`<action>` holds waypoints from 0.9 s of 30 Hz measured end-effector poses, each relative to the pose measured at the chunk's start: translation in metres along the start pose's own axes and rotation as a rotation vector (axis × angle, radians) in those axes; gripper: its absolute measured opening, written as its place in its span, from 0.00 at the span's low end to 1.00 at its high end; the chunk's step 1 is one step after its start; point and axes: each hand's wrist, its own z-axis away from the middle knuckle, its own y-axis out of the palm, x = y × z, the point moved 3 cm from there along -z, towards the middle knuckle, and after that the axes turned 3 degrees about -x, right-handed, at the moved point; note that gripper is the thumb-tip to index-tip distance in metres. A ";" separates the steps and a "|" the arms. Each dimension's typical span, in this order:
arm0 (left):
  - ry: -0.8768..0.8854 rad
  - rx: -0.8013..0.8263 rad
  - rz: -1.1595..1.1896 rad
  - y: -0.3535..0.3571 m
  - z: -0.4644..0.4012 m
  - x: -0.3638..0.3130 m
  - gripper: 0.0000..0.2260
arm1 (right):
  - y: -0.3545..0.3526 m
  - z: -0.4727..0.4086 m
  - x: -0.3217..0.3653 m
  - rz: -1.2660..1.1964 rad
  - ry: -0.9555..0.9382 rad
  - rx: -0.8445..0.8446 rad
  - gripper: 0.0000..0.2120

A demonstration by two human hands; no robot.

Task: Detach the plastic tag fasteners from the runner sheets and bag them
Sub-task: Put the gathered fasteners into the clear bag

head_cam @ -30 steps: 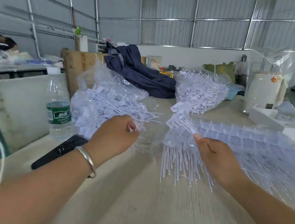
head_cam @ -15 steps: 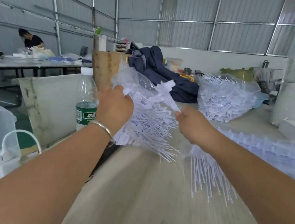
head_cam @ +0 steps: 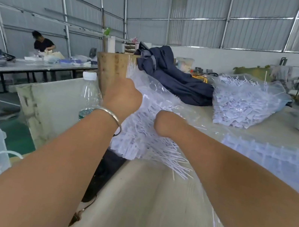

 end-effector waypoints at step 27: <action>0.842 0.239 0.237 0.100 0.060 -0.068 0.06 | -0.038 -0.015 -0.152 0.136 0.297 -0.216 0.20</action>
